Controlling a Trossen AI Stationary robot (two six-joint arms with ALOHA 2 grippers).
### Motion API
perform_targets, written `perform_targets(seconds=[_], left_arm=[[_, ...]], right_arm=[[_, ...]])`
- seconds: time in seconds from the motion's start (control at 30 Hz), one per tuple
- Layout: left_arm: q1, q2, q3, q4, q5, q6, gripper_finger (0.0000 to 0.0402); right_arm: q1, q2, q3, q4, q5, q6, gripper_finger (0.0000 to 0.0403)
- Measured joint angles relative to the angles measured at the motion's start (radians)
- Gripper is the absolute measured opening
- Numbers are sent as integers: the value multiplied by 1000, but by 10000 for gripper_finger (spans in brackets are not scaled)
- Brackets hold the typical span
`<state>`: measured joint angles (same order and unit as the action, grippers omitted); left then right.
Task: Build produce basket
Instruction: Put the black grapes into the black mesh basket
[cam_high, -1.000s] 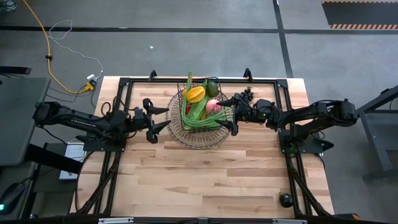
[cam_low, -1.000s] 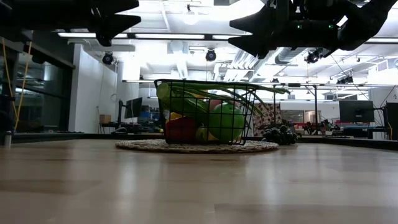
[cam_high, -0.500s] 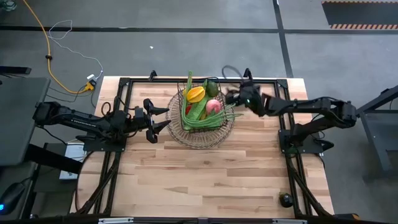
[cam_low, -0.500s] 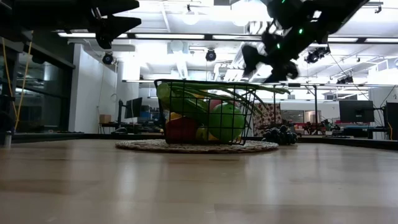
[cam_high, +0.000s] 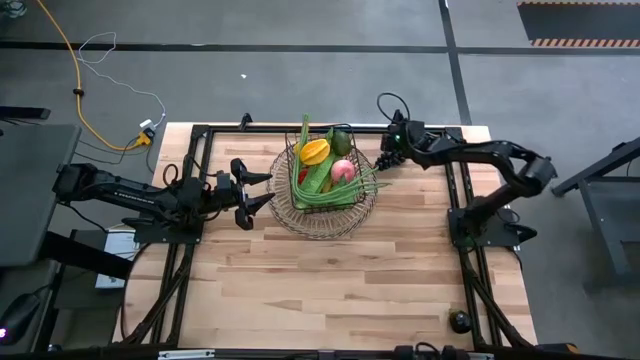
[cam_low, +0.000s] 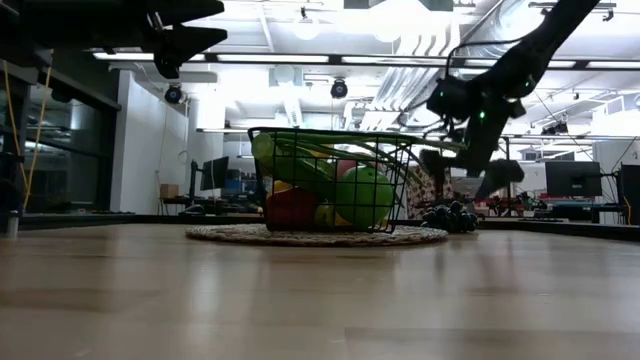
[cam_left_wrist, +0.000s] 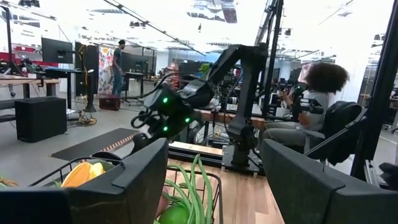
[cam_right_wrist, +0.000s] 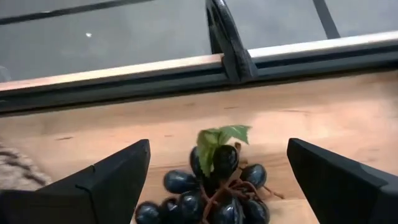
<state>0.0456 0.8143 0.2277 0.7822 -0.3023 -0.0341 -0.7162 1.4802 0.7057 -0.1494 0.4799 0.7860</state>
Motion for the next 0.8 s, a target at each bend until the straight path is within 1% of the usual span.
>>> perform_targets(seconds=[0.13, 0.23, 0.37, 0.47, 0.63, 0.8], left_arm=[[0, 0, 0, 0, 0, 0, 245], [0, 0, 0, 0, 0, 0, 245], [0, 0, 0, 0, 0, 0, 245], [0, 0, 0, 0, 0, 0, 245], [0, 0, 0, 0, 0, 0, 245], [0, 0, 0, 0, 0, 0, 245]], right_arm=[[-25, 67, 0, 43, 8, 46, 362], [-44, 123, 0, 75, -8, 86, 352], [-54, 175, 0, 122, -12, 120, 329], [-56, 187, 0, 133, 19, 147, 305], [-57, 189, 0, 132, 70, 156, 247], [-58, 189, 0, 132, 73, 152, 161]])
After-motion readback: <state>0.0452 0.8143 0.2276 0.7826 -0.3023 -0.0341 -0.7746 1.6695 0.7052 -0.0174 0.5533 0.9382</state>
